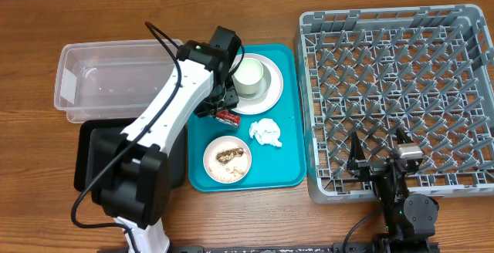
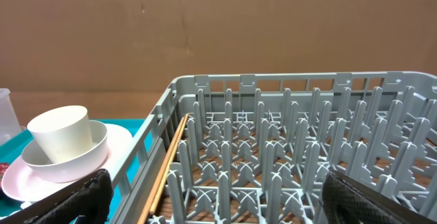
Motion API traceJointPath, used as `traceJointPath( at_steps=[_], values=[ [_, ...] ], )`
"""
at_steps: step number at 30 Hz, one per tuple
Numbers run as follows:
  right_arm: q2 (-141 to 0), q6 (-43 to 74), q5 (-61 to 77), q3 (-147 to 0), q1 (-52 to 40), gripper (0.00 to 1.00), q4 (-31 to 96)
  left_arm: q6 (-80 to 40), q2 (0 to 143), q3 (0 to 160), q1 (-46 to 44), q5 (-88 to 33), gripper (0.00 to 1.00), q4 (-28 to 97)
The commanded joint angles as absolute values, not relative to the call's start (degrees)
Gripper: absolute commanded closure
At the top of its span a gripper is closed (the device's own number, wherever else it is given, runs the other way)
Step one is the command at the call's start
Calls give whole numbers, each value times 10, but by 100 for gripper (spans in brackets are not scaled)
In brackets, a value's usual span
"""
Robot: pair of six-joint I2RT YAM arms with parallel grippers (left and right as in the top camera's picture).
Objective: Sort waste into correct bins and load items into the dishwasher
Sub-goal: 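Reach the left gripper to the red wrapper and grasp it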
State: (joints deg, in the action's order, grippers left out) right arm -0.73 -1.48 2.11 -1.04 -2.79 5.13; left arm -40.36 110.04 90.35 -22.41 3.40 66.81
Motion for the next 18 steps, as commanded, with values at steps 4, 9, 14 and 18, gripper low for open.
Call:
traceJointPath(
  at_steps=[4,9,14,18],
  values=[
    [-2,-15,20,-4,-32,0,47,-410,1124,901,-225,8,50,668],
    [-2,-15,20,-4,-32,0,47,-420,1144,901,-225,4,50,667],
    [-2,-15,20,-4,-32,0,47,-430,1163,901,-225,4,50,654],
    [-2,-15,20,-4,-32,0,47,-442,1177,901,-225,4,49,653]
  ],
)
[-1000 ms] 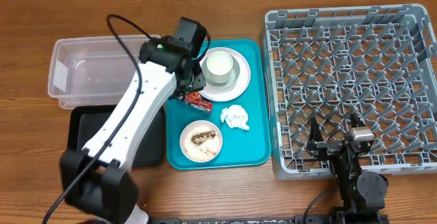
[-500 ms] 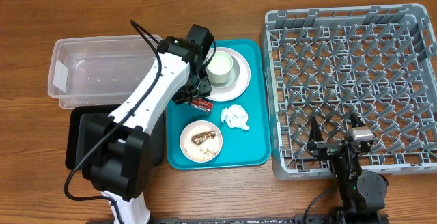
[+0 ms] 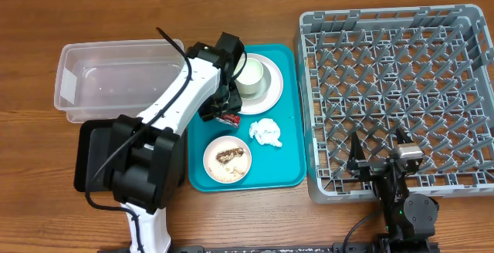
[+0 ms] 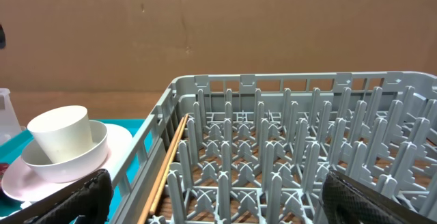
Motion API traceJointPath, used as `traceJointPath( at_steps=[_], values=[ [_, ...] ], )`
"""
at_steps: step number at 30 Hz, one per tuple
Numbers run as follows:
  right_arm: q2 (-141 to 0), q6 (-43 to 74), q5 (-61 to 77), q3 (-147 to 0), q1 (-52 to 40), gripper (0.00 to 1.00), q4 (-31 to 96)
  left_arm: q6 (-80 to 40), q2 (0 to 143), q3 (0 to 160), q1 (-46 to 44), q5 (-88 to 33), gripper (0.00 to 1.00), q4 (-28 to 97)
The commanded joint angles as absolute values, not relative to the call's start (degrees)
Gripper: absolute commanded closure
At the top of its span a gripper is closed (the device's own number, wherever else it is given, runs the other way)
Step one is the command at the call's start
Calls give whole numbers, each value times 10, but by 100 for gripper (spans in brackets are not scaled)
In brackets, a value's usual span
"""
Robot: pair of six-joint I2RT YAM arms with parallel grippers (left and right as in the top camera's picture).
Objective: Sort waste into correct bins and load items into the dishwasher
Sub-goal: 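Reach the left gripper to the red wrapper and grasp it, then carry the red wrapper left and drop it into the clear bin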
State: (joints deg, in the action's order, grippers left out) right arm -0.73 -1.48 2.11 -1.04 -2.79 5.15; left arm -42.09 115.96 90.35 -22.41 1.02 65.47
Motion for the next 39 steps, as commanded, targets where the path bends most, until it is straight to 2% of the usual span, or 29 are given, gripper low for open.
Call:
traceJointPath(
  at_steps=[1,15,22,36,38,39],
  values=[
    [-2,-15,20,-4,-32,0,47,-442,1180,901,-225,5,48,652],
    [-2,-15,20,-4,-32,0,47,-450,1223,901,-225,4,45,639],
    [-2,-15,20,-4,-32,0,47,-450,1223,901,-225,6,50,638],
    [-2,-15,20,-4,-32,0,47,-446,1223,901,-225,6,81,638],
    [-2,-15,20,-4,-32,0,47,-429,1222,902,-225,6,96,638],
    [-2,-15,20,-4,-32,0,47,-423,1221,903,-224,5,96,640]
  ],
)
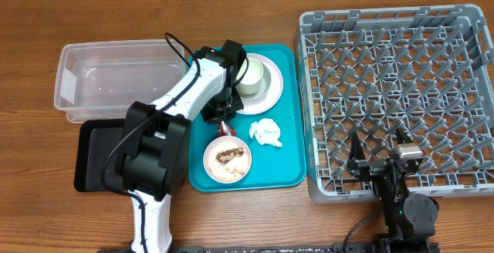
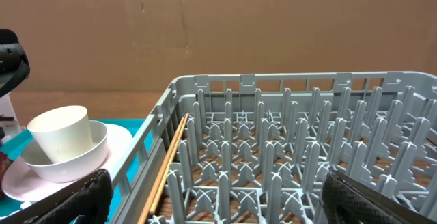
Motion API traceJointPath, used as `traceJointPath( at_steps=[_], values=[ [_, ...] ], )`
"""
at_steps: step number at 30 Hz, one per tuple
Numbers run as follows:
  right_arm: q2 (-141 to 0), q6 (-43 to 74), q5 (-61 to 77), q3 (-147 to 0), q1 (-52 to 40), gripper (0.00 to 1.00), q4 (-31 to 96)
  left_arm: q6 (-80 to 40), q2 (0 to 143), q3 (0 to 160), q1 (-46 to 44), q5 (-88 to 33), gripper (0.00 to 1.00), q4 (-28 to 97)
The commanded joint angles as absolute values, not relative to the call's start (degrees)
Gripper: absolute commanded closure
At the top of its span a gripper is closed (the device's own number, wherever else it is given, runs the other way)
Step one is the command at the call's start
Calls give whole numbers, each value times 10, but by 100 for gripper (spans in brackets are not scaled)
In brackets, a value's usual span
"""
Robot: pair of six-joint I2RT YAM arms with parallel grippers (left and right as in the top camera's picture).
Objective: Sort waste into correct bins and load items into the dishwasher
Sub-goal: 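Carry the red wrapper left and drop it into the clear bin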
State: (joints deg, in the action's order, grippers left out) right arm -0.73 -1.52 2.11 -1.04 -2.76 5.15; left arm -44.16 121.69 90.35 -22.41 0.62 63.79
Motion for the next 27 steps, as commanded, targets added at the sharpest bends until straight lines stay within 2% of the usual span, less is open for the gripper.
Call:
traceJointPath(
  at_steps=[1,15,21,27],
  values=[
    [-2,-15,20,-4,-32,0,47,-423,1221,905,-223,6,96,644],
    [-2,-15,20,-4,-32,0,47,-340,1210,1138,-188,6,96,753],
    [-2,-15,20,-4,-32,0,47,-338,1210,1214,-109,5,96,780],
    [-2,-15,20,-4,-32,0,47,-338,1211,1220,-5,0,96,807]
  ],
)
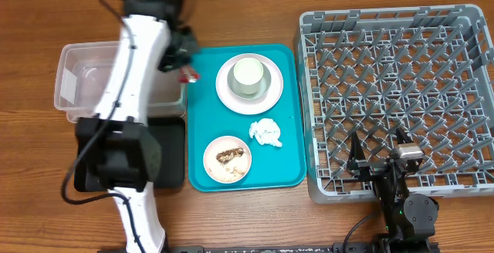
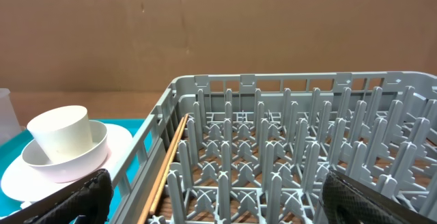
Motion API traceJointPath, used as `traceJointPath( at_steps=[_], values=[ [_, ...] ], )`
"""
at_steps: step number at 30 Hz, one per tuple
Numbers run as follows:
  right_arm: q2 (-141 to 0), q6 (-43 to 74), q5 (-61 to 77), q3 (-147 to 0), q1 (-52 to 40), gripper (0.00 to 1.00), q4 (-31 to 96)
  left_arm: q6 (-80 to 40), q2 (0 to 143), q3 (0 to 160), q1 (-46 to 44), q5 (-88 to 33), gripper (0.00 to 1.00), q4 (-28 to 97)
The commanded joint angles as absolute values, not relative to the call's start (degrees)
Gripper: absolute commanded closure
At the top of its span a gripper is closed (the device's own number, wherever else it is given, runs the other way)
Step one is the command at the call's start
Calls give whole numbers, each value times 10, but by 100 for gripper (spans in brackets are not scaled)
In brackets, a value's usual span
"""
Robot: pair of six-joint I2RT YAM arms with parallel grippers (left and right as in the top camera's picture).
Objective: Sort waste into correct bins and load items into the dishwasher
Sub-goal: 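Carry the red wrapper left and drop it into the clear bin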
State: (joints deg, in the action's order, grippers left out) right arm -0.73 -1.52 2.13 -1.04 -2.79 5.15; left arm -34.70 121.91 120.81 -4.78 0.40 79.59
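My left gripper [image 1: 184,66] hangs at the clear bin's [image 1: 85,83] right rim, beside the teal tray's [image 1: 287,114] far-left corner, shut on a small red wrapper [image 1: 187,75]. On the tray stand a white cup [image 1: 248,75] in a bowl on a plate [image 1: 228,91], a crumpled napkin [image 1: 265,132] and a small plate with food scraps [image 1: 228,159]. The cup [image 2: 61,132] shows in the right wrist view too. My right gripper [image 1: 378,162] rests open at the grey dish rack's [image 1: 394,75] near edge, nothing between its fingers [image 2: 75,197].
A black bin [image 1: 174,153] lies in front of the clear bin, partly under my left arm. A wooden chopstick [image 2: 167,162] lies along the rack's [image 2: 287,149] left wall. Brown cardboard backs the table.
My left gripper was low on the tray beside the plate, at the red wrapper. It is now up at the clear bin's right rim with the wrapper in it. The right arm is unmoved.
My left gripper stood over the red wrapper next to the plate on the tray, then sat lower around it at the following two moments. Now the wrapper is off the tray, held at the clear bin's edge. The right gripper stayed open at the rack throughout.
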Motion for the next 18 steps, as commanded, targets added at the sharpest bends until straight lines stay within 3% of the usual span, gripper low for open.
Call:
traceJointPath(
  at_steps=[1,8,15,18],
  values=[
    [-2,-15,20,-4,-32,0,47,-337,1211,1220,12,0,96,812],
    [-2,-15,20,-4,-32,0,47,-334,1211,1205,102,2,96,813],
    [-2,-15,20,-4,-32,0,47,-334,1211,1186,130,17,94,788],
    [-2,-15,20,-4,-32,0,47,-334,1211,1180,132,59,84,775]
  ],
)
